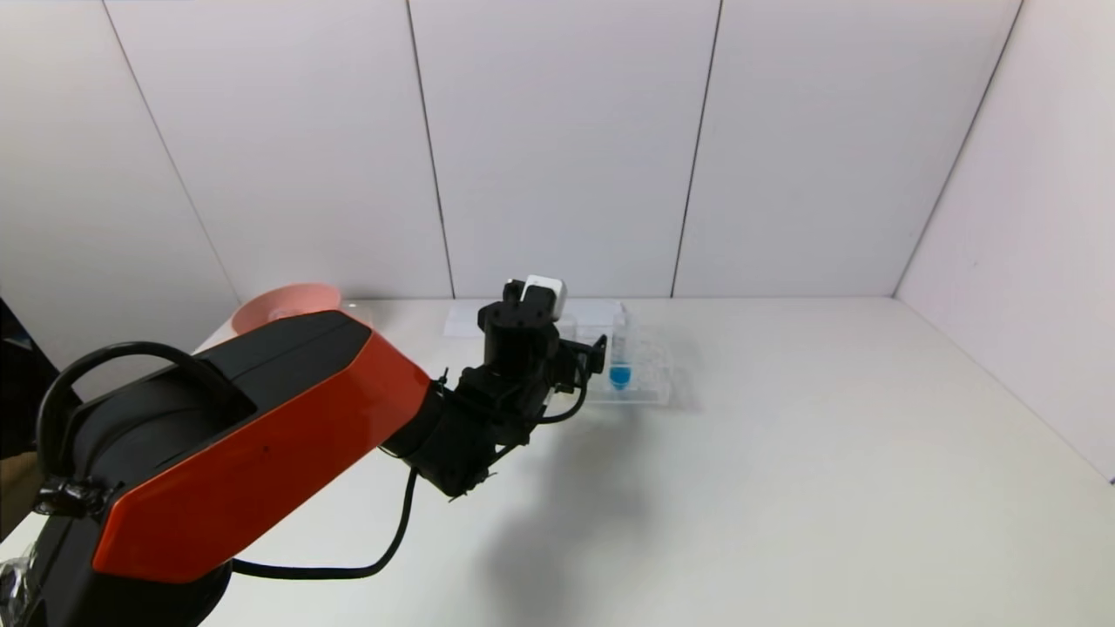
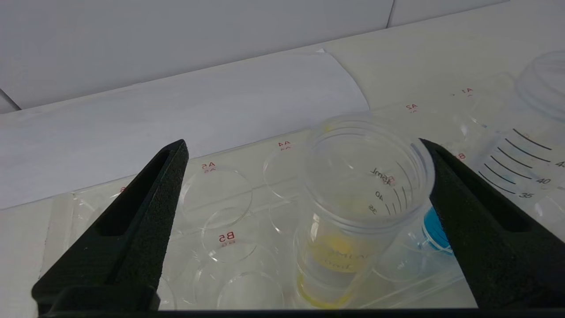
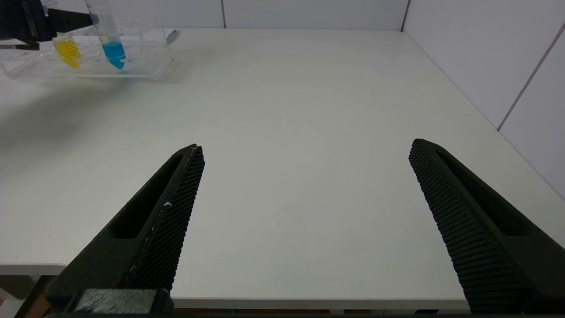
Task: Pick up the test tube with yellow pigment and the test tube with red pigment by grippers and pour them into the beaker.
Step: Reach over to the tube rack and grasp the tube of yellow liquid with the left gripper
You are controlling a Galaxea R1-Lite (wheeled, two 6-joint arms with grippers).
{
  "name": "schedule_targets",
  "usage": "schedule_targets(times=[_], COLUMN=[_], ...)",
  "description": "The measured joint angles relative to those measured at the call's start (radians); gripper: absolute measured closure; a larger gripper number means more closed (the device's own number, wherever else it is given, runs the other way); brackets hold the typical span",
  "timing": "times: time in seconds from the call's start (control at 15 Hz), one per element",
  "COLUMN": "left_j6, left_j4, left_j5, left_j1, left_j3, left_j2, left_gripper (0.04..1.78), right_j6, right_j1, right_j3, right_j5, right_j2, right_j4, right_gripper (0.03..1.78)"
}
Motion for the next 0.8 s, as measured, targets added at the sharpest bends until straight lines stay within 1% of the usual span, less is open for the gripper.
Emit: schedule_targets(times=[0.2, 0.27, 0.4, 0.53, 0.8], left_j6=[0.0, 0.001, 0.001, 0.001, 0.001], left_j4=[0.006, 0.01, 0.027, 0.036, 0.058], left_j5=[0.0, 0.0, 0.0, -0.001, 0.0], left_j1=[-0.001, -0.001, -0.003, -0.006, -0.014], left_j3=[-0.009, -0.011, -0.018, -0.023, -0.027], left_j2=[0.008, 0.009, 0.01, 0.01, 0.01], left_gripper=[0.05, 0.08, 0.22, 0.44, 1.16], right_j6=[0.0, 0.0, 0.0, 0.0, 0.0], right_j1=[0.0, 0.0, 0.0, 0.0, 0.0], right_j3=[0.0, 0.0, 0.0, 0.0, 0.0], right_j5=[0.0, 0.0, 0.0, 0.0, 0.0], right_j2=[0.0, 0.0, 0.0, 0.0, 0.0], right_j4=[0.0, 0.0, 0.0, 0.0, 0.0], right_gripper=[0.11, 0.11, 0.11, 0.11, 0.11])
